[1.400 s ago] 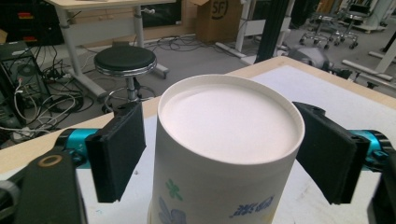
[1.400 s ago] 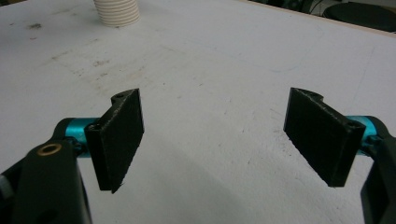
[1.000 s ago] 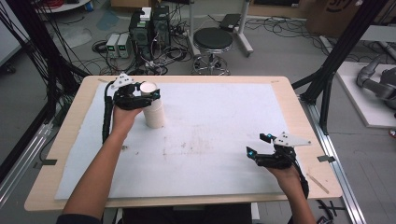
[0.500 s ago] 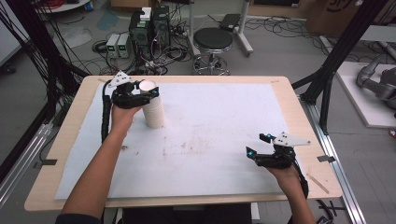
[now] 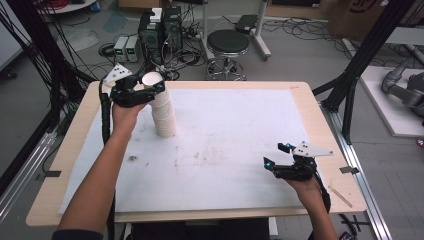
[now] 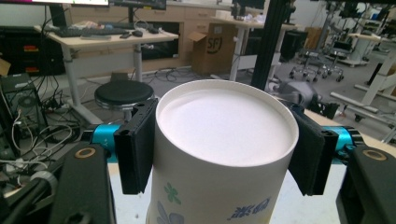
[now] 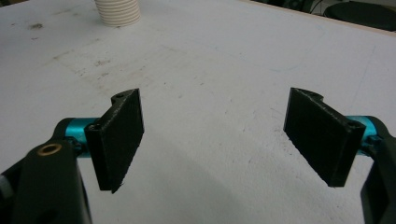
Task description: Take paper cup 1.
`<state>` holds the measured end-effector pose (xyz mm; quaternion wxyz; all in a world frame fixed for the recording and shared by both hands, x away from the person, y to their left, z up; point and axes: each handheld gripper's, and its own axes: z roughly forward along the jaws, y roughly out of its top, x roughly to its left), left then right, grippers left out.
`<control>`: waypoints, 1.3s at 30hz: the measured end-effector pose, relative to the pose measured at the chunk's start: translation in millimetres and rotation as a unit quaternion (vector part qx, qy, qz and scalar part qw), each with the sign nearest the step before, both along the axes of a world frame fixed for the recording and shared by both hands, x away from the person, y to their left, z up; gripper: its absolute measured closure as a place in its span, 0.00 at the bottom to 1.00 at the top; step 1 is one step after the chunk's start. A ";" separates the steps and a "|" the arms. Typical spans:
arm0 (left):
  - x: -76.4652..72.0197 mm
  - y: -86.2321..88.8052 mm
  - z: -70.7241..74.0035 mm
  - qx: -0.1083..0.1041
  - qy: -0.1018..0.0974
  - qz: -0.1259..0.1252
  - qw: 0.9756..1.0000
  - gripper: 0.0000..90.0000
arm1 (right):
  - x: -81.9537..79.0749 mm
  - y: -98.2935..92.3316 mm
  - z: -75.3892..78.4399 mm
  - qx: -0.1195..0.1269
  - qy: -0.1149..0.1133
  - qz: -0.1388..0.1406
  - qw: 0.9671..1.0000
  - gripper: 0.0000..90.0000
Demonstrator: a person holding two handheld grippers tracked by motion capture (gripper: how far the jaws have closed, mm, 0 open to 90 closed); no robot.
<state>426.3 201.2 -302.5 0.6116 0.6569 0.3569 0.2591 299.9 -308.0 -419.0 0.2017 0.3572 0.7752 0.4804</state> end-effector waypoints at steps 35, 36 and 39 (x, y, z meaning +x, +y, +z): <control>-106.6 19.7 -4.3 -0.024 -0.042 -0.074 0.996 0.38 | -0.4 10.5 1.2 0.000 0.001 0.012 1.000 0.23; -106.6 19.7 -4.3 -0.024 -0.042 -0.074 0.996 0.38 | -0.4 10.5 1.2 0.000 0.001 0.012 1.000 0.23; -114.5 15.5 -18.1 -0.020 -0.036 -0.089 0.995 0.38 | 1.3 13.4 2.2 0.003 -0.001 0.015 1.000 0.23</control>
